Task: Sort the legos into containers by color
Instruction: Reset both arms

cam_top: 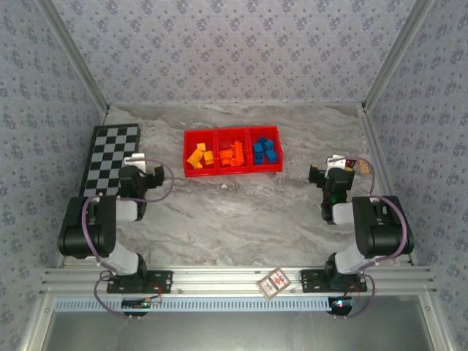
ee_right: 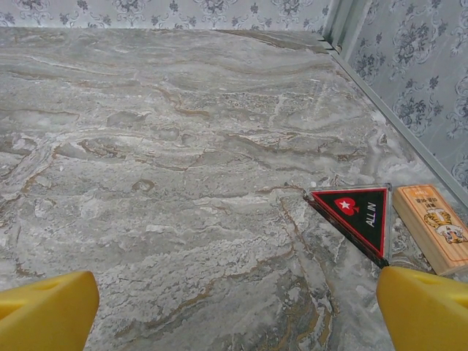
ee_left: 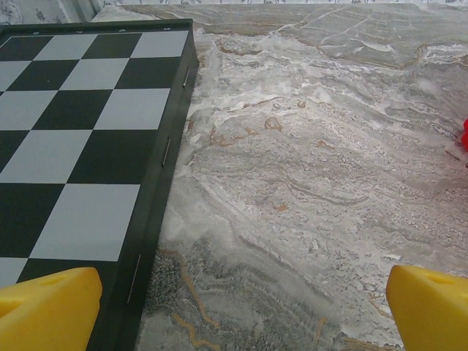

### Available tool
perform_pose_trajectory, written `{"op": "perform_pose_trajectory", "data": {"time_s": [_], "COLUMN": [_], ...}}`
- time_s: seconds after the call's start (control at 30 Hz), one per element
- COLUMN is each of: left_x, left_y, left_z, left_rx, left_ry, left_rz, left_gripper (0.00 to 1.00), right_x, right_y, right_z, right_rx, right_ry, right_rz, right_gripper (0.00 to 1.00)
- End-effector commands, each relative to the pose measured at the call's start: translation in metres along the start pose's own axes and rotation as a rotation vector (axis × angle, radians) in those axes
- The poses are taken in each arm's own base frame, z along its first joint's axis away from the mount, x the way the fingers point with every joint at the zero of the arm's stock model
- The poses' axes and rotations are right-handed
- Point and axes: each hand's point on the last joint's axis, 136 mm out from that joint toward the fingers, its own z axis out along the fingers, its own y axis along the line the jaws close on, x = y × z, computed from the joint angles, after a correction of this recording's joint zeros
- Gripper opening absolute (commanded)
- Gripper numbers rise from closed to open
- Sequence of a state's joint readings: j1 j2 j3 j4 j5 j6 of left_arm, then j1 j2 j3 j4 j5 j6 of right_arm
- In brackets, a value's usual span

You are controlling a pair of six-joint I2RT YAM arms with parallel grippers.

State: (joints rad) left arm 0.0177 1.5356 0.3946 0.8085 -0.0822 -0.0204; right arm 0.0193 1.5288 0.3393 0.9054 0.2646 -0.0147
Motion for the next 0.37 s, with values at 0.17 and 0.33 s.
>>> {"op": "perform_pose_trajectory", "data": {"time_s": [0.17,0.33], "left_x": [-0.010,-0.010], "left_y": [-0.003,-0.003], "left_z": [0.002,0.002], "left_rx": [0.009,0.008], "left_ry": [-0.025,-0.025], "left_rz": [-0.017,-0.017], "left_gripper": [1.00,1.00], "right_x": [-0.003,-0.004], "right_y": [0.013,0.023], "right_z": [0.006,0.006], "right_rx": [-0.074,-0.176], "right_ry": [0.013,0.017], "right_rz": [0.013,-0.008], "right_gripper": [1.00,1.00]}}
